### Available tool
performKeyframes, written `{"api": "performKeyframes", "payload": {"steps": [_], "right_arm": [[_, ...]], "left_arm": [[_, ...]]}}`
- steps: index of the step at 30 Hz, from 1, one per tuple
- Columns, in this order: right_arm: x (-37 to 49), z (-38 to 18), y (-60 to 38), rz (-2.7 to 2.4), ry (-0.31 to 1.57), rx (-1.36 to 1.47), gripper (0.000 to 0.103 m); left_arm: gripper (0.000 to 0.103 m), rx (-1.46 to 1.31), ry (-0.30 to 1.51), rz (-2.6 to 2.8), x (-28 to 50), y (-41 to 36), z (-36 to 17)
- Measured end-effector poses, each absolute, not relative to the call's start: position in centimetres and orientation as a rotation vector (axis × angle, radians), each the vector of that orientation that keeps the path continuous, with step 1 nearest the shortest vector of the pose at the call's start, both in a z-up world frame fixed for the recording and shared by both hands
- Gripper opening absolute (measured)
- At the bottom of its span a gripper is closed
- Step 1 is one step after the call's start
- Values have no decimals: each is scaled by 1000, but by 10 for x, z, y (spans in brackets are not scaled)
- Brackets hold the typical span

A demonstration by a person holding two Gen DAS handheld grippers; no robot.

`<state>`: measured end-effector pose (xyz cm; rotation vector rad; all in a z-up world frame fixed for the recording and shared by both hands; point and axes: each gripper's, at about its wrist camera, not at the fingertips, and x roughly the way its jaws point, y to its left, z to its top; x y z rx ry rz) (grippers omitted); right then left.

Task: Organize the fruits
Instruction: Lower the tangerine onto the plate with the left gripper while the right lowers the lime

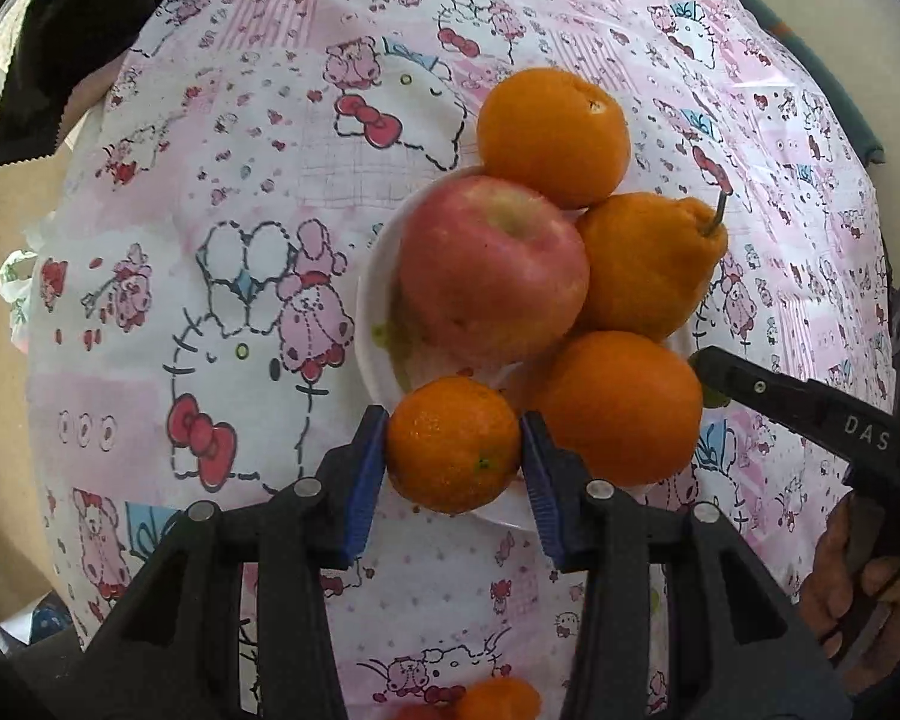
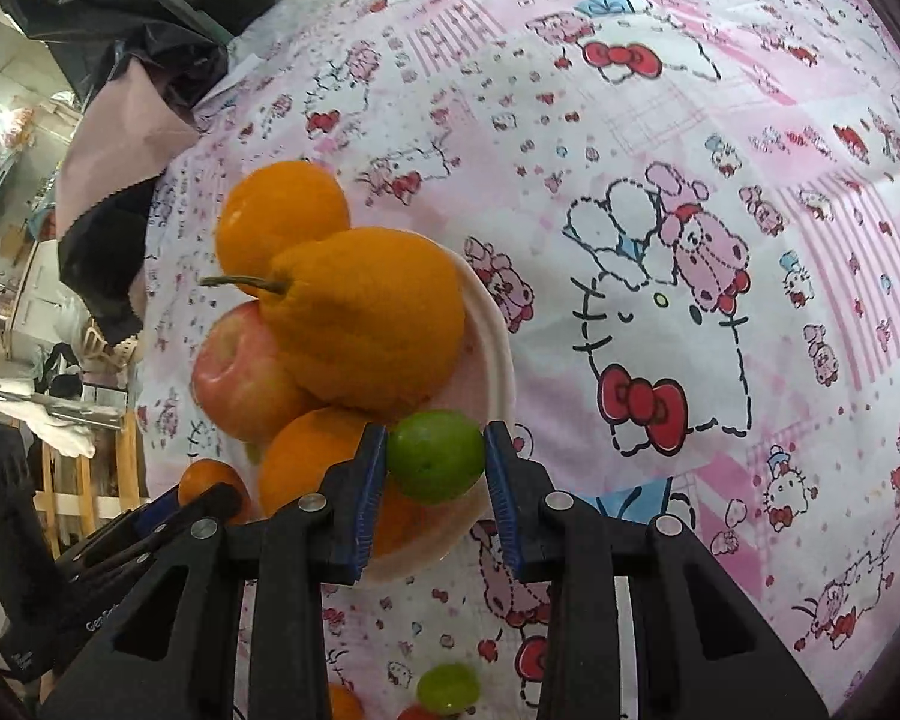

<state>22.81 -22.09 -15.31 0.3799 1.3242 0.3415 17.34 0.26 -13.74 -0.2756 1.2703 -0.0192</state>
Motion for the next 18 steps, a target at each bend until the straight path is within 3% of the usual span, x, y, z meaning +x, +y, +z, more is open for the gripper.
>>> {"api": "performKeyframes", "payload": {"steps": [18], "right_arm": [[232, -162, -218, 295, 1359, 370, 38]], "left_arm": [[43, -255, 1280, 7, 178, -2, -146]]}}
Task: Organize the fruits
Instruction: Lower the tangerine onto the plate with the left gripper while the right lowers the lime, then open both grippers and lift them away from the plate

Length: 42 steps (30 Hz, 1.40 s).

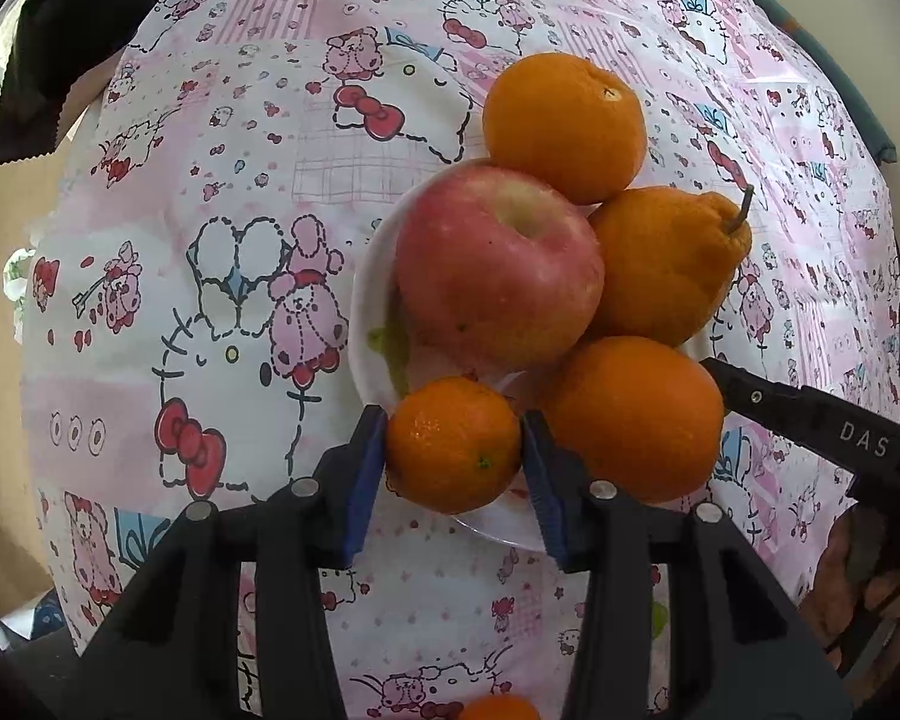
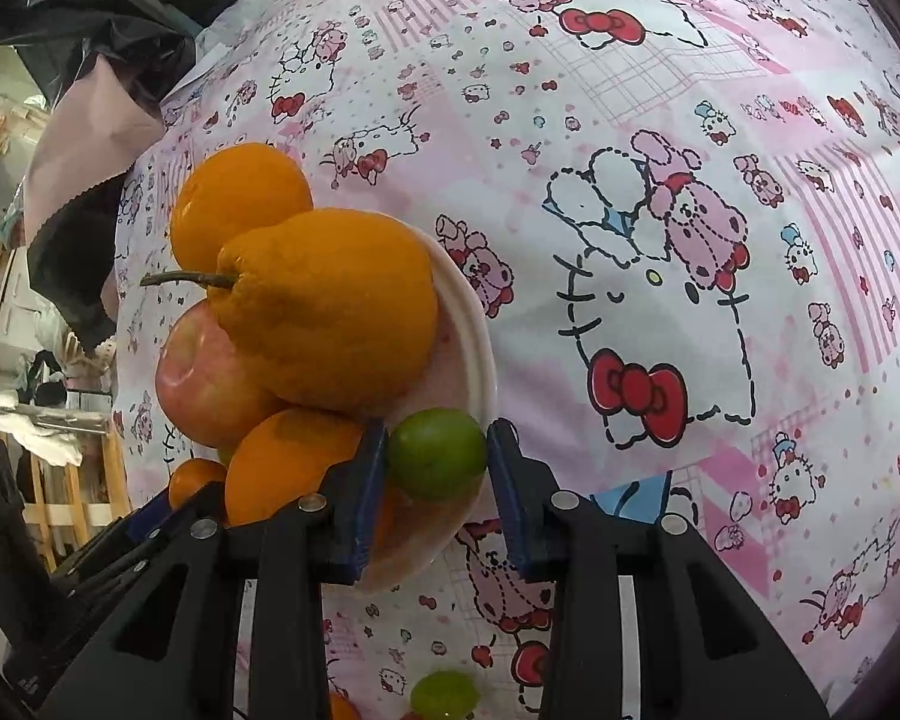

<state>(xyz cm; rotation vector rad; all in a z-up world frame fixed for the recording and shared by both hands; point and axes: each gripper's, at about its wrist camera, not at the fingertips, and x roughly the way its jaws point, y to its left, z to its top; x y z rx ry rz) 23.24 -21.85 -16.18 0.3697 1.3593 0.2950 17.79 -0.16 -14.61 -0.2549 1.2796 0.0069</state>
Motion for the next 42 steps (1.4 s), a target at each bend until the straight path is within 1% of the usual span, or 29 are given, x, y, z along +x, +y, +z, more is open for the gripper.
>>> {"api": "performKeyframes", "payload": {"steps": [1, 4, 6, 7, 9, 11, 13, 14, 23, 28, 38, 42], "right_arm": [[233, -162, -218, 295, 1361, 372, 38], [233, -161, -217, 295, 1362, 367, 41], [233, -158, -215, 295, 1354, 344, 43], [233, -157, -214, 295, 1353, 339, 43], [234, -155, -216, 285, 1350, 348, 47], [234, -153, -218, 284, 1340, 361, 62], [235, -151, -219, 283, 1333, 365, 68], [235, -150, -220, 280, 1331, 363, 70], [233, -138, -227, 274, 1291, 389, 70], [223, -118, -232, 251, 1232, 387, 70], [187, -75, -226, 313, 1148, 404, 70], [168, -67, -228, 337, 1133, 426, 70]], "left_arm": [[44, -248, 1281, 9, 178, -2, -146], [54, -228, 1269, 24, 176, -3, -141], [67, -230, 1256, 23, 175, -3, -137], [70, -232, 1249, 22, 175, -3, -135], [77, -231, 1240, 21, 175, -3, -132], [80, -223, 1228, 30, 175, -2, -128], [80, -224, 1219, 38, 174, -1, -126], [80, -231, 1215, 46, 173, 1, -125], [80, -247, 1181, 42, 167, 4, -114], [80, -234, 1149, 34, 159, 5, -103], [80, -200, 1034, 59, 132, 17, -63], [80, -169, 997, 61, 119, 19, -50]]}}
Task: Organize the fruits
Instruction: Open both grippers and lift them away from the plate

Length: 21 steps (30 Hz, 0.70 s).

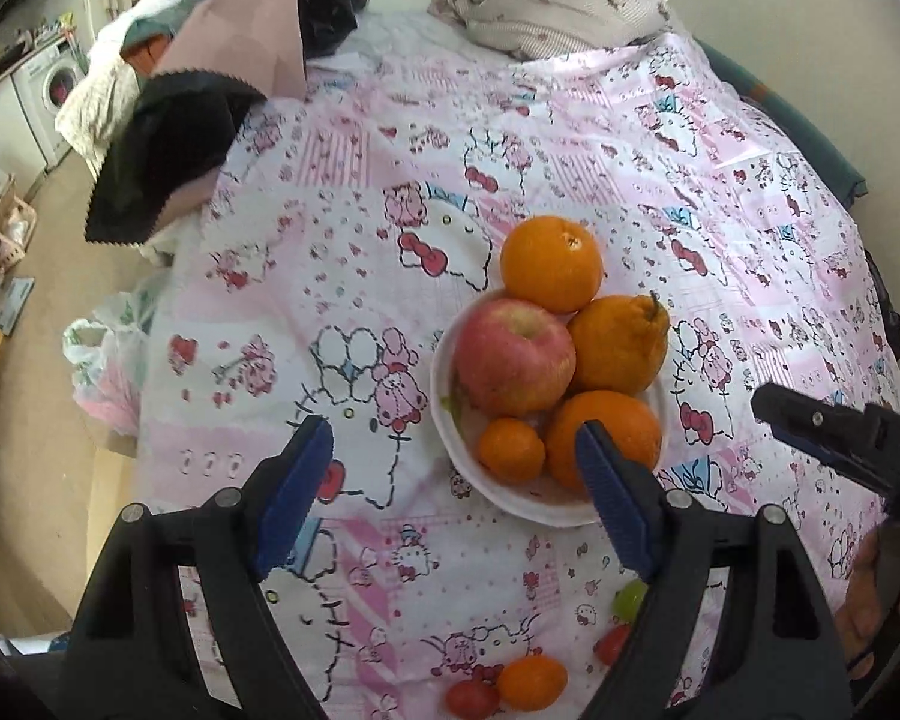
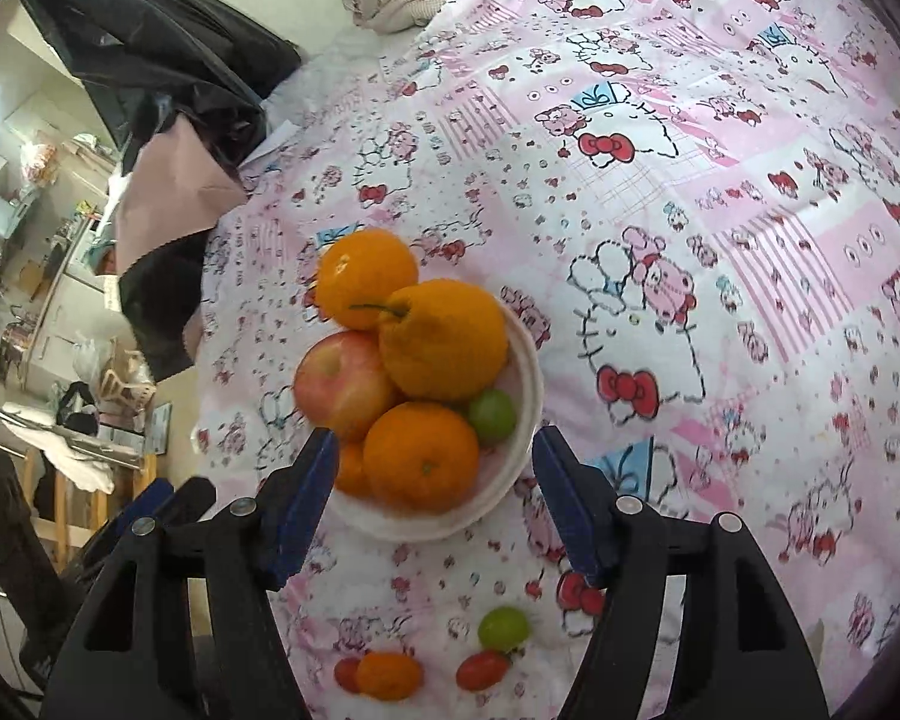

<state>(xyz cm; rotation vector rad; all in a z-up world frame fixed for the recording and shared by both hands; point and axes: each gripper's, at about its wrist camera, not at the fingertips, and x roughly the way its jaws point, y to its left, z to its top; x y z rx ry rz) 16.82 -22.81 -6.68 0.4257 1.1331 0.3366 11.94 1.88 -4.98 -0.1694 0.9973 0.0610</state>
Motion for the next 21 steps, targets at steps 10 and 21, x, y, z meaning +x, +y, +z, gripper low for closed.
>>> {"api": "performKeyframes", "payload": {"steps": [10, 21], "right_arm": [[123, -49, -236, 357, 1082, 425, 70], [82, -47, -243, 365, 1081, 418, 73]], "left_arm": [[80, -130, 961, 82, 84, 24, -26], [80, -58, 939, 73, 49, 15, -16]]}}
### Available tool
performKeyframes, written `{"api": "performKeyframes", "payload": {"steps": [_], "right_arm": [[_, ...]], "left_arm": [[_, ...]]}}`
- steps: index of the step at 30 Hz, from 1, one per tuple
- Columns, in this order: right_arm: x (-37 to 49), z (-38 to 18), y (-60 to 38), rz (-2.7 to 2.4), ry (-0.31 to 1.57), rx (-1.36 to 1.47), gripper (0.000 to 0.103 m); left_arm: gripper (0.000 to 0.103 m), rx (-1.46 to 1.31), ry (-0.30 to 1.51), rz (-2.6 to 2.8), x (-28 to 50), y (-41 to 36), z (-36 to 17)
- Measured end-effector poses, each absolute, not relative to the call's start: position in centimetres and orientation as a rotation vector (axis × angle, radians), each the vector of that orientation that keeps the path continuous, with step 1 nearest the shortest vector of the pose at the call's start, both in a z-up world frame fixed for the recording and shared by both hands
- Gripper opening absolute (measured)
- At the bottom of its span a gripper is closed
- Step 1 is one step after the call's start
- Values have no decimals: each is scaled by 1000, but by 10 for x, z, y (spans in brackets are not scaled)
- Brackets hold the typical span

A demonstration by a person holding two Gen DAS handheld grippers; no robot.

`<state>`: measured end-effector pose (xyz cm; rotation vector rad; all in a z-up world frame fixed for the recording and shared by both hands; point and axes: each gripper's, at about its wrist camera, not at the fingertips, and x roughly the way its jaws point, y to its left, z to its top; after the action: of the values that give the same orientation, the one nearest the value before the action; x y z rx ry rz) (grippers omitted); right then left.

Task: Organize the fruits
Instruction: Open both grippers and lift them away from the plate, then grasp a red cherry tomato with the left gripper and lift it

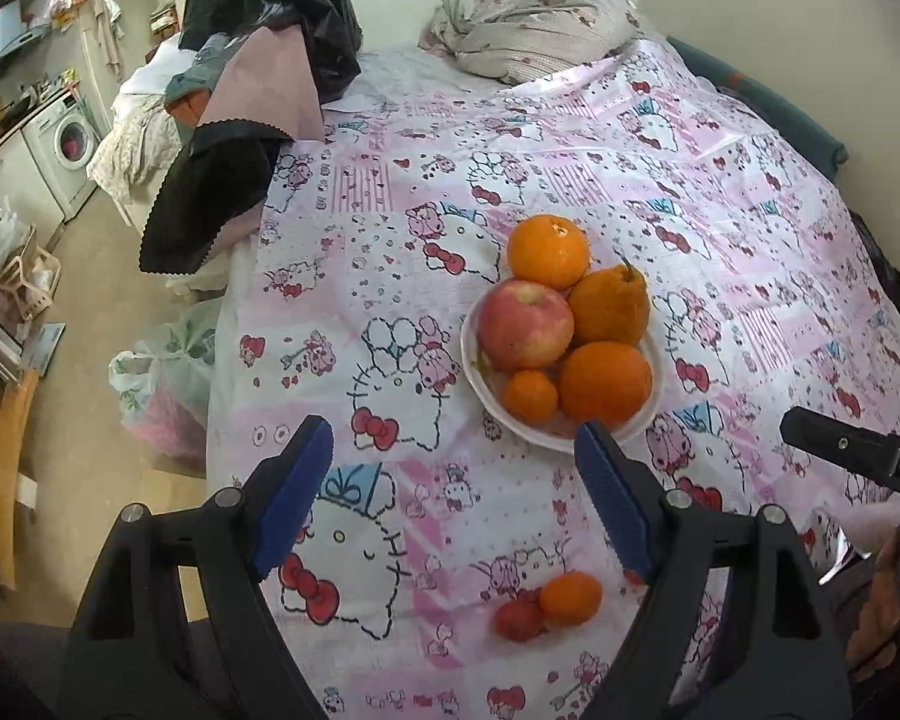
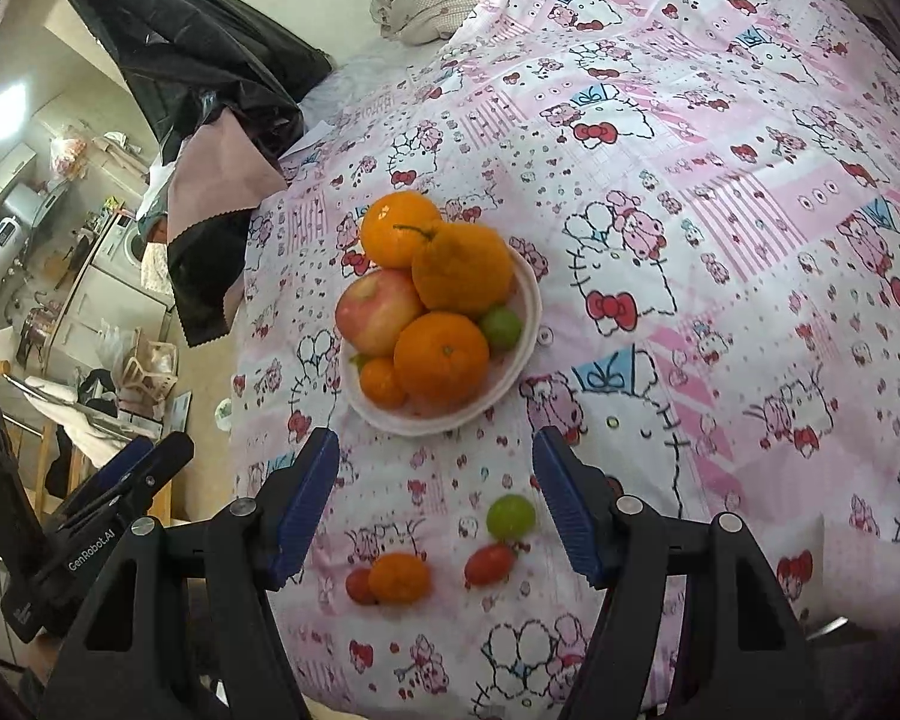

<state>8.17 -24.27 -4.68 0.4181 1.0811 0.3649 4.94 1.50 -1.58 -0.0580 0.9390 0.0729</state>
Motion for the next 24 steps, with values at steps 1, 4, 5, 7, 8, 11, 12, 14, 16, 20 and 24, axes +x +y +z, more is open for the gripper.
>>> {"api": "performKeyframes", "payload": {"steps": [1, 4, 5, 7, 8, 11, 12, 14, 16, 20, 24], "right_arm": [[79, -47, -244, 362, 1079, 417, 76], [72, -50, -245, 354, 1078, 396, 78], [71, -51, -245, 349, 1080, 384, 78], [69, -55, -247, 338, 1088, 360, 78], [69, -57, -248, 334, 1094, 353, 78], [67, -61, -252, 327, 1106, 355, 78], [66, -62, -253, 326, 1109, 358, 78], [68, -64, -254, 319, 1115, 369, 78], [71, -66, -255, 310, 1122, 380, 78], [79, -75, -252, 299, 1154, 391, 78], [85, -82, -247, 293, 1179, 380, 78]], "left_arm": [[80, -54, 938, 71, 46, 13, -16], [80, -50, 943, 68, 41, 10, -20], [80, -57, 950, 61, 40, 9, -22], [80, -89, 966, 42, 38, 10, -27], [80, -108, 975, 33, 37, 11, -30], [80, -133, 994, 59, 37, 14, -41], [80, -133, 1008, 70, 38, 15, -44], [80, -152, 1067, 83, 42, 18, -55], [80, -194, 1134, 83, 45, 20, -67], [77, -198, 1332, 36, 50, 14, -105], [56, -188, 1482, -7, 42, 5, -134]]}}
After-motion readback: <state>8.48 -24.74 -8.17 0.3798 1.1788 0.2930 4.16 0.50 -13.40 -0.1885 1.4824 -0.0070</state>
